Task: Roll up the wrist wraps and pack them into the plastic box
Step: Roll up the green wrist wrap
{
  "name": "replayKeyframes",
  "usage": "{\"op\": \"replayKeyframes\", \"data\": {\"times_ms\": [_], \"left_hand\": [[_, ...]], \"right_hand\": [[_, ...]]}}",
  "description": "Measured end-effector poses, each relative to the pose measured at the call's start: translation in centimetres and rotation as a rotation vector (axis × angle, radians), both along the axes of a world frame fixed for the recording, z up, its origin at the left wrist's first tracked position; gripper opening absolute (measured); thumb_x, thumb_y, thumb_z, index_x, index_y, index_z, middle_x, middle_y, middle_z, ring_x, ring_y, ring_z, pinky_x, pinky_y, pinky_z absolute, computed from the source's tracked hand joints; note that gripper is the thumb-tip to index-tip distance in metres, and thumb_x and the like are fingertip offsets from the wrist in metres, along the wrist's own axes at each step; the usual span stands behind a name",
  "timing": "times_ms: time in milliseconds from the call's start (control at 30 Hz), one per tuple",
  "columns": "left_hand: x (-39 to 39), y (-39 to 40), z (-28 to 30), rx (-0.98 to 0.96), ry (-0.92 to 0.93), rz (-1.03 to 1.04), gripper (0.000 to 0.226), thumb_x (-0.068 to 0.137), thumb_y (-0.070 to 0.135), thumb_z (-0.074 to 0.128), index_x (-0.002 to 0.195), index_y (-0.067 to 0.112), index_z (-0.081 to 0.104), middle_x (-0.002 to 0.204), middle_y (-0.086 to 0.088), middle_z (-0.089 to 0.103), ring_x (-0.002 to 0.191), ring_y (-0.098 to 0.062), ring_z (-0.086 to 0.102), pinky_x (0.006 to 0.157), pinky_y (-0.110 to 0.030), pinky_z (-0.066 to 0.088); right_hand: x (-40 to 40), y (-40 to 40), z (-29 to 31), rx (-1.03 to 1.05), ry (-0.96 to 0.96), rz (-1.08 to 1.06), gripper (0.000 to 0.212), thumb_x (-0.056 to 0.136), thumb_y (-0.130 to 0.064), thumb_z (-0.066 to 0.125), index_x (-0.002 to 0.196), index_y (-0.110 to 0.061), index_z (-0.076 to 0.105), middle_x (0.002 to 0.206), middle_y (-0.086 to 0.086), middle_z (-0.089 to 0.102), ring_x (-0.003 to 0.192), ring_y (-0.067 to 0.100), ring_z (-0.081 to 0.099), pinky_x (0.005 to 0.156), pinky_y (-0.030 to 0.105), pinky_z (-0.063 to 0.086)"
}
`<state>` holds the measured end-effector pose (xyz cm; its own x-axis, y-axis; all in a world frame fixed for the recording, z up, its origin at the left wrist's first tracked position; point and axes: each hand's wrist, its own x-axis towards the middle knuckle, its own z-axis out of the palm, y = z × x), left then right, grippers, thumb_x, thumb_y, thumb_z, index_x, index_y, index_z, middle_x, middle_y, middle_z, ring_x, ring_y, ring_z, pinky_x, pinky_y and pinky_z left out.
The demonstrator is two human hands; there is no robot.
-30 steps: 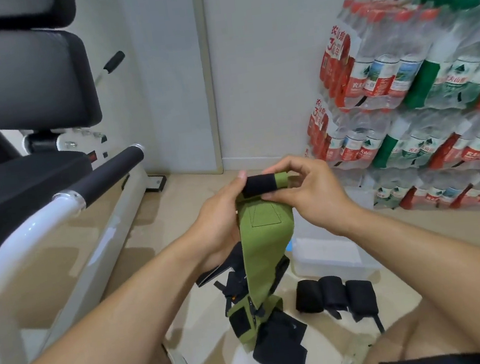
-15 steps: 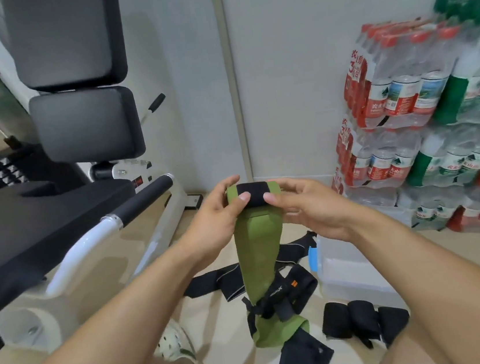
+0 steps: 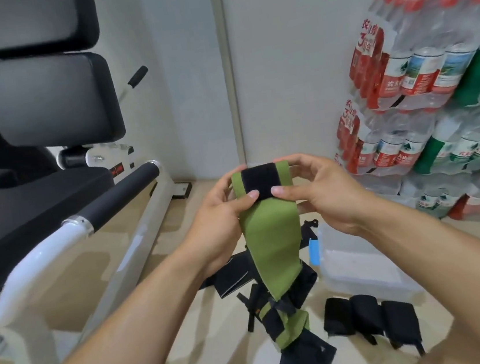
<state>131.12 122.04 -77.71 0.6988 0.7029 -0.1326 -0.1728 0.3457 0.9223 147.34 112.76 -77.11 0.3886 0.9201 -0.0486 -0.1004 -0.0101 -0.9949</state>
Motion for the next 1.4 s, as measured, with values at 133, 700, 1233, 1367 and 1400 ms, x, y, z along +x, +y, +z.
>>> {"op": "replayKeyframes", "data": {"times_ms": [133,700,1233,1367,1400], "left_hand": [[0.6,0.3,-0.2,-0.033,0.091,-0.079,0.035,0.103,0.029,0.054,0.128,0.007,0.066,0.121,-0.014,0.072,0.105,-0.028,0.072,0.085,-0.038,0.06],[0.6,1.0,-1.2,-0.021,0.13,-0.003,0.041,0.095,-0.004,0.06,0.132,0.012,0.058,0.11,-0.008,0.075,0.091,-0.019,0.075,0.077,-0.033,0.06],[0.3,1.2,-2.9,0.131,0.226,0.003,0.066,0.098,-0.003,0.058,0.155,0.017,0.032,0.114,-0.001,0.075,0.107,-0.017,0.072,0.096,-0.036,0.054],[0.3,1.2,-2.5,0.131,0.177,-0.056,0.056,0.096,-0.005,0.059,0.145,0.018,0.045,0.116,-0.006,0.074,0.104,-0.019,0.073,0.084,-0.031,0.059],[0.3,1.1,-2.4,0.153,0.179,-0.058,0.057,0.095,-0.006,0.061,0.145,0.018,0.046,0.117,-0.006,0.073,0.103,-0.018,0.073,0.084,-0.03,0.059]], "right_hand": [[0.0,0.4,-1.3,0.014,-0.083,-0.053,0.037,0.083,0.008,0.076,0.104,-0.023,0.074,0.111,0.008,0.074,0.079,0.02,0.074,0.063,0.03,0.058],[1.5,0.4,-2.1,0.007,0.197,0.006,0.054,0.071,-0.014,0.079,0.124,-0.012,0.068,0.121,0.01,0.072,0.099,0.02,0.075,0.079,0.026,0.06],[-1.2,0.1,-4.4,-0.076,-0.155,-0.059,0.036,0.096,-0.026,0.072,0.13,-0.034,0.069,0.105,-0.006,0.079,0.095,0.017,0.077,0.098,0.044,0.057],[-0.5,0.4,-3.7,-0.04,-0.12,-0.045,0.068,0.081,-0.02,0.086,0.141,-0.031,0.057,0.116,-0.004,0.075,0.105,0.018,0.074,0.093,0.045,0.059],[-0.2,0.4,-3.5,-0.026,-0.14,-0.023,0.063,0.08,-0.018,0.087,0.136,-0.029,0.061,0.117,-0.002,0.074,0.109,0.018,0.072,0.093,0.047,0.06]]}}
